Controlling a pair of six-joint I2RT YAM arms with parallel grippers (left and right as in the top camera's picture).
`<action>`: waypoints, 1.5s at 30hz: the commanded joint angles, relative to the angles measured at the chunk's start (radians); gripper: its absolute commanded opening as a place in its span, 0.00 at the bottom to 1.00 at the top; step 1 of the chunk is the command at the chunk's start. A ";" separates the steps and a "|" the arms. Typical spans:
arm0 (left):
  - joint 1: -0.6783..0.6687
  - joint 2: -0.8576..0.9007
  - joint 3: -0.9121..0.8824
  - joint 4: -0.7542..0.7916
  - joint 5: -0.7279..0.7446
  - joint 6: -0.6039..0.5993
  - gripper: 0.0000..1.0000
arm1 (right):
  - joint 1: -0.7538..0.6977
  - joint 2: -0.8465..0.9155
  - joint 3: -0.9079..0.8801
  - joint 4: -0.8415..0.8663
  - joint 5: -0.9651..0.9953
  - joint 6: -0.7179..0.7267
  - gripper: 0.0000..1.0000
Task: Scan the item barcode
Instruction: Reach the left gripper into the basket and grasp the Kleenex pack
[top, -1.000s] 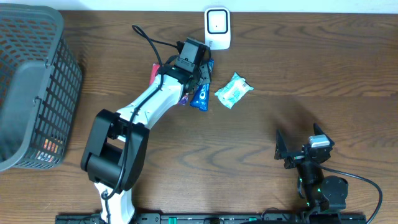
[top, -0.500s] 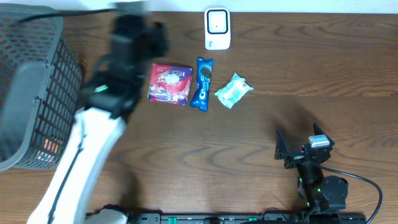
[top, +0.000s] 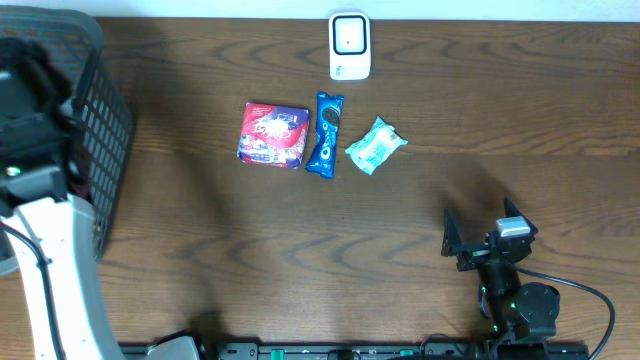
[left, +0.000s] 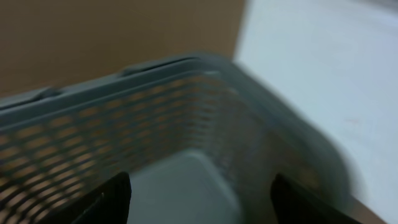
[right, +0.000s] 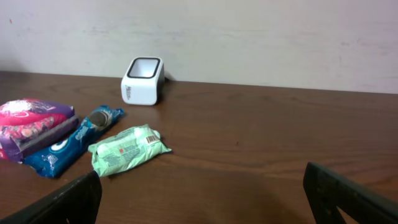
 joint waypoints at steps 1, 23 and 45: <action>0.100 0.074 0.007 -0.017 -0.011 -0.082 0.72 | 0.013 -0.005 0.000 -0.003 -0.009 -0.004 0.99; 0.395 0.220 -0.018 -0.332 0.396 -0.185 0.72 | 0.013 -0.005 0.000 -0.003 -0.009 -0.004 0.99; 0.439 0.457 -0.020 -0.556 0.587 -0.225 0.72 | 0.013 -0.005 0.000 -0.003 -0.009 -0.004 0.99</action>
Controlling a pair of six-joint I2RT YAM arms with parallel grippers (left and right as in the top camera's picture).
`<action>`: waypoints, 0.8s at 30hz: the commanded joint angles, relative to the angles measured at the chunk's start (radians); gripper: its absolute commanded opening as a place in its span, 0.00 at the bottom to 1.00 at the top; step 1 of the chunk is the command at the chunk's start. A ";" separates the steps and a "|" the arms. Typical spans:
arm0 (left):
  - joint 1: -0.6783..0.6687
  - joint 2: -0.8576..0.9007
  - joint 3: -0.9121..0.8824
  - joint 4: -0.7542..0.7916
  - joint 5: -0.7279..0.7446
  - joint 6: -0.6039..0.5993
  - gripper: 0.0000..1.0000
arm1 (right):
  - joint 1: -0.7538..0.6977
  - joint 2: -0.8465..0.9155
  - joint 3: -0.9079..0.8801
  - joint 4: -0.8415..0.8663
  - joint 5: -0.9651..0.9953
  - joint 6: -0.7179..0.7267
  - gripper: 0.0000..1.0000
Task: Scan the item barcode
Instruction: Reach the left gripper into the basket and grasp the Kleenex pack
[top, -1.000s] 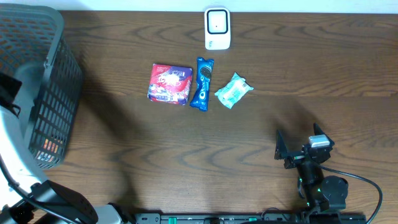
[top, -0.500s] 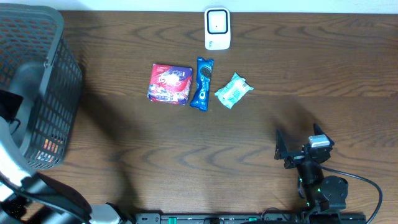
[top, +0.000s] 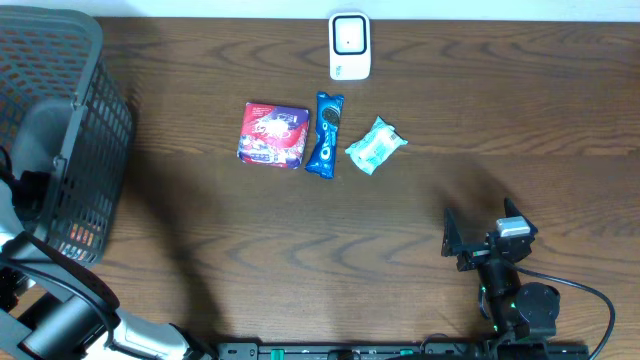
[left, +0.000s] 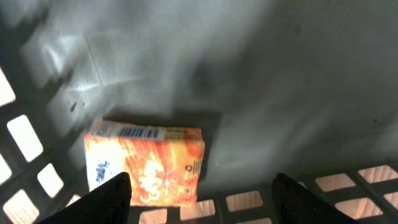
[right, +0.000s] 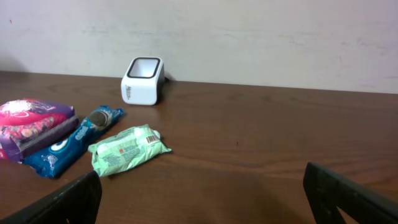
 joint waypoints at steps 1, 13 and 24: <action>-0.004 0.003 -0.006 -0.019 0.013 -0.039 0.72 | 0.013 -0.005 0.000 -0.003 -0.009 -0.004 0.99; -0.004 0.003 -0.133 0.023 -0.040 -0.114 0.72 | 0.013 -0.005 0.000 -0.003 -0.009 -0.004 0.99; -0.004 0.003 -0.246 0.171 -0.048 -0.114 0.47 | 0.013 -0.005 0.000 -0.003 -0.009 -0.004 0.99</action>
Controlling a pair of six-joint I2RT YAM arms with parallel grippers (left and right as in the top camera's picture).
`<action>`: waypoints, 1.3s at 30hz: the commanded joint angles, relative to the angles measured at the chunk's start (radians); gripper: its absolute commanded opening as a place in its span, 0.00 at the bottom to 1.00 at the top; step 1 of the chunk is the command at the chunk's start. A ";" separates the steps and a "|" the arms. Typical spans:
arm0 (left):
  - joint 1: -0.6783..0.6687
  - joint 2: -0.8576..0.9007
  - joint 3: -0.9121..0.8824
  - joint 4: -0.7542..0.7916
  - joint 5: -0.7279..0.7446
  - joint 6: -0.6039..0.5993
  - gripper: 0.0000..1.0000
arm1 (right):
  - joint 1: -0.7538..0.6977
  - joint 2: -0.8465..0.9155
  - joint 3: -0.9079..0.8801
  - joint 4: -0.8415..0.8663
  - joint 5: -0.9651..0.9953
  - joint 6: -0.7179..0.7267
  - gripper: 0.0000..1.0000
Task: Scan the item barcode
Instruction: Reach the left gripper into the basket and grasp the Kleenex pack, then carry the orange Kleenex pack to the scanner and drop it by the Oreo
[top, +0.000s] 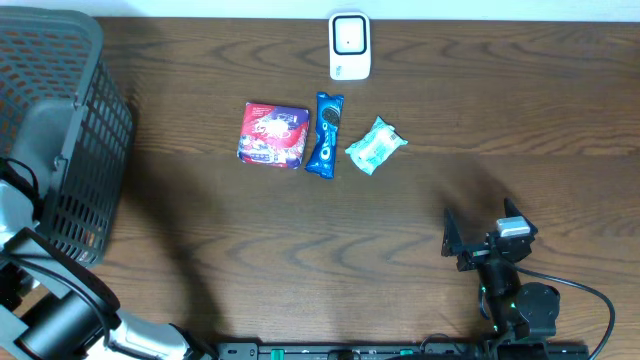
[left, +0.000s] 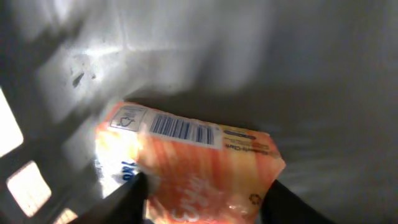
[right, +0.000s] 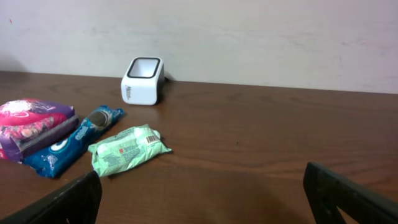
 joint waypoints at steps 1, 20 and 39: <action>-0.004 0.014 -0.051 0.044 -0.009 -0.001 0.40 | 0.013 -0.005 0.000 -0.003 -0.009 -0.004 0.99; 0.020 -0.207 0.154 0.108 0.134 0.011 0.07 | 0.013 -0.005 0.000 -0.003 -0.009 -0.004 0.99; -0.450 -0.742 0.182 0.280 0.445 0.144 0.07 | 0.013 -0.005 0.000 -0.003 -0.009 -0.004 0.99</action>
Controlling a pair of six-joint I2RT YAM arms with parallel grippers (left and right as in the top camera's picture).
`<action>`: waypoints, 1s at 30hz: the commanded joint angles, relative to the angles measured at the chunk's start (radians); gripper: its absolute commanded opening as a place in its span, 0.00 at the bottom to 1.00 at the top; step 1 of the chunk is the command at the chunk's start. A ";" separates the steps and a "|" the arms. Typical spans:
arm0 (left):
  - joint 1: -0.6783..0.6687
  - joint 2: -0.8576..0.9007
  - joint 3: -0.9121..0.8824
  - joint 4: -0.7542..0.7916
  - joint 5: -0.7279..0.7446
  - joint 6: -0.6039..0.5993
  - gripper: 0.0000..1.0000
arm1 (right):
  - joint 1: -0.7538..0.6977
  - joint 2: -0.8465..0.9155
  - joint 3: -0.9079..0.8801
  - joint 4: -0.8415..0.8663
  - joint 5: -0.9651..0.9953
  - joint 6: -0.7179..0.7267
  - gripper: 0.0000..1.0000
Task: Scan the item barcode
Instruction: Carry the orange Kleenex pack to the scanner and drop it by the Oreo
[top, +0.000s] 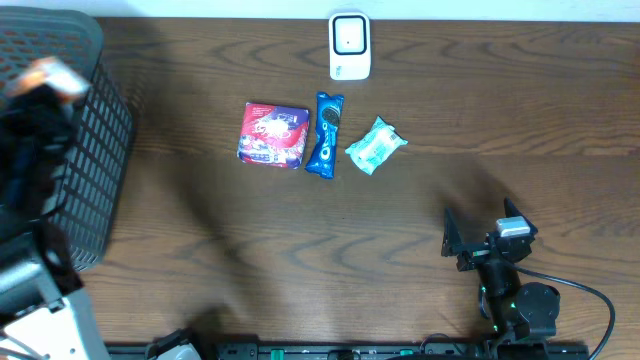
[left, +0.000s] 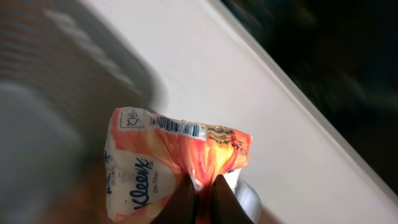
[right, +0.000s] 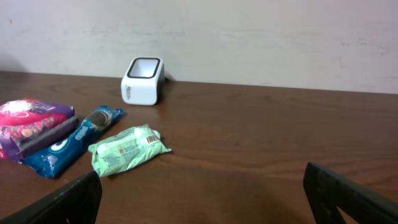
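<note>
My left gripper (left: 200, 193) is shut on an orange and white Kleenex tissue pack (left: 168, 158), pinching a fold of its wrapper, barcode strip along the top edge. In the overhead view the pack (top: 52, 72) is lifted above the dark mesh basket (top: 100, 140) at the far left. The white barcode scanner (top: 349, 45) stands at the table's far edge, centre. My right gripper (right: 199, 193) rests open low at the front right, nothing between its fingers.
A red-purple snack pack (top: 273, 135), a blue Oreo pack (top: 325, 133) and a green tissue pack (top: 375, 145) lie in a row in front of the scanner. The right arm's base (top: 505, 280) sits at the front right.
My left gripper was open round the orange pack on the basket floor. Now it is shut on the pack and holds it raised above the basket. The right arm has not moved.
My left gripper was over the basket rim, open. Then it was inside the basket above the orange tissue pack, then close down around it. Now it holds the pack, lifted above the basket. The right arm and the table items stayed put throughout.
</note>
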 joint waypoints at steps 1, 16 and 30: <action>-0.181 0.016 0.005 0.008 0.055 0.129 0.07 | 0.013 -0.005 0.000 -0.003 -0.009 -0.004 0.99; -0.848 0.535 -0.009 0.150 -0.167 0.323 0.07 | 0.013 -0.005 0.000 -0.003 -0.010 -0.004 0.99; -1.014 0.910 -0.010 0.465 -0.167 0.405 0.26 | 0.013 -0.005 0.000 -0.003 -0.009 -0.004 0.99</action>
